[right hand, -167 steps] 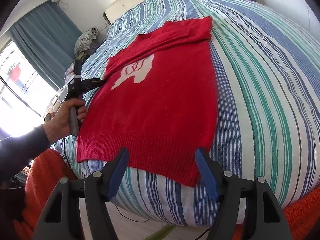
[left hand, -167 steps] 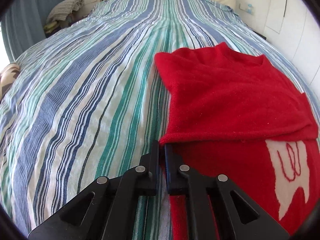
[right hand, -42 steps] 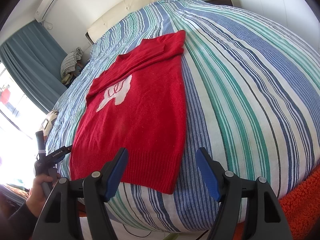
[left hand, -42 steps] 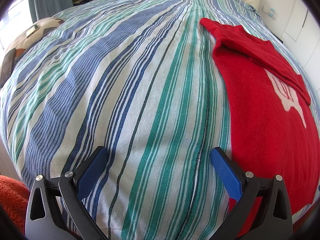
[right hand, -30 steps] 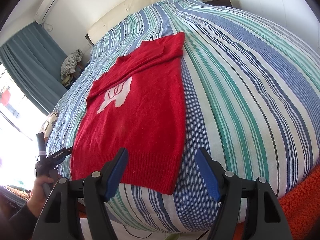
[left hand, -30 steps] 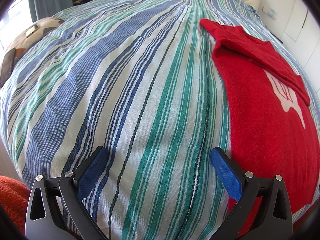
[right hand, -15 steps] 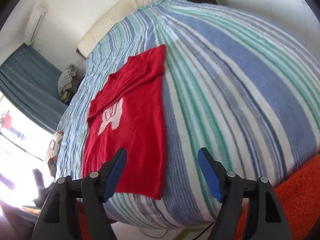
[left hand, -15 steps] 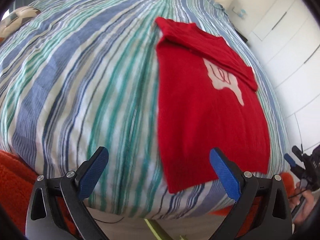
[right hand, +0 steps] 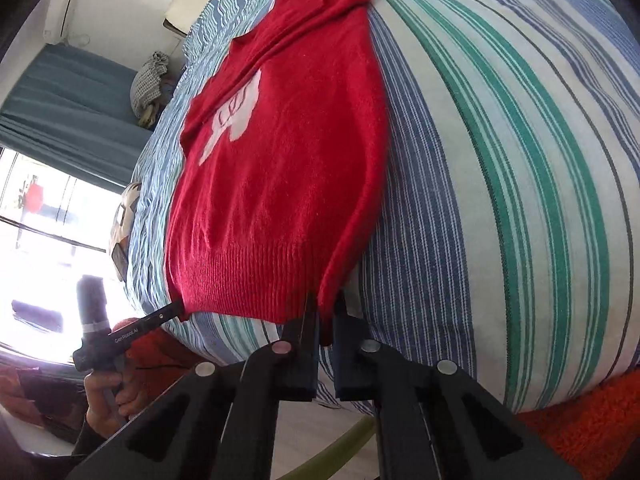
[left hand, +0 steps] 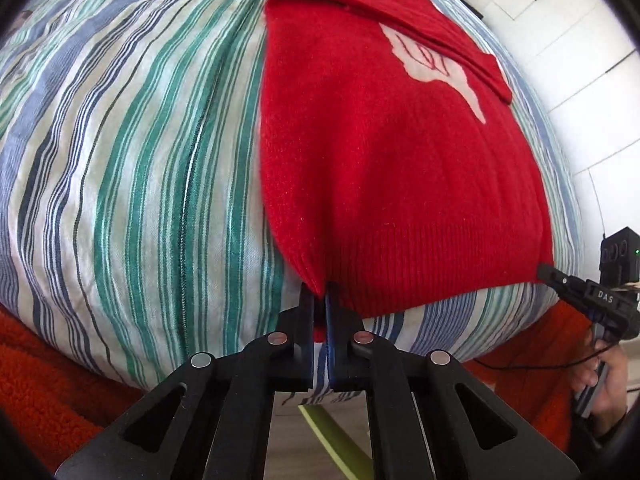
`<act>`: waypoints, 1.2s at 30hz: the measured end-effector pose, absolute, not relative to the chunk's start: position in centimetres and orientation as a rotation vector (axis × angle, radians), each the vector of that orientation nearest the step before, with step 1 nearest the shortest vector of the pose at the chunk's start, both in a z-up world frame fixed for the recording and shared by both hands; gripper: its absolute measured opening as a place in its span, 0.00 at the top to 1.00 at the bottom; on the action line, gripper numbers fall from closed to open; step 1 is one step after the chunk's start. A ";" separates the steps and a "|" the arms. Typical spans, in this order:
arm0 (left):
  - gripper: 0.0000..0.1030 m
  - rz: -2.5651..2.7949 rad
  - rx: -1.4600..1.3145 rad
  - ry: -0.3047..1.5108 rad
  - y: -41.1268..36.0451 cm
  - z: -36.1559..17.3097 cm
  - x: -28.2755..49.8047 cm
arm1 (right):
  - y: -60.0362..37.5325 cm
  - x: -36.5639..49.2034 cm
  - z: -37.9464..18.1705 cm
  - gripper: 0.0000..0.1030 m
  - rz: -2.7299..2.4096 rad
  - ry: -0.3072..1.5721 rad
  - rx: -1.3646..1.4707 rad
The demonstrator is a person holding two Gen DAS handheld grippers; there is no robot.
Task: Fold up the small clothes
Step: 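Lift the hem with both grippers and fold it over toward the collar, then lay the folded hem down and open both grippers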
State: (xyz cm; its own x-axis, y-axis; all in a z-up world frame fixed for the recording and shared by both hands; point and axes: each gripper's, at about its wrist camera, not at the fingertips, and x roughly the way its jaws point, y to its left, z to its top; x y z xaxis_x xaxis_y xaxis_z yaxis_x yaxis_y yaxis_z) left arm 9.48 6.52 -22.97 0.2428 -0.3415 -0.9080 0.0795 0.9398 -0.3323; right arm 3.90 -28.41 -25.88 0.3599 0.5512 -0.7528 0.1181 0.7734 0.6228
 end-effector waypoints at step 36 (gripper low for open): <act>0.30 -0.024 -0.296 0.974 10.1 -16.0 43.5 | -32.8 36.3 -18.8 0.56 0.211 0.792 0.528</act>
State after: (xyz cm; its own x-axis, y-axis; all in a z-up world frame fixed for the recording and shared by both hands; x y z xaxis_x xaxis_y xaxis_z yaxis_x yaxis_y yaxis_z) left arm 43.50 10.10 -15.99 0.5654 -0.1517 -0.8107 -0.1123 0.9596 -0.2579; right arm 36.29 -32.83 -18.78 0.6896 0.3722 -0.6213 0.0139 0.8508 0.5252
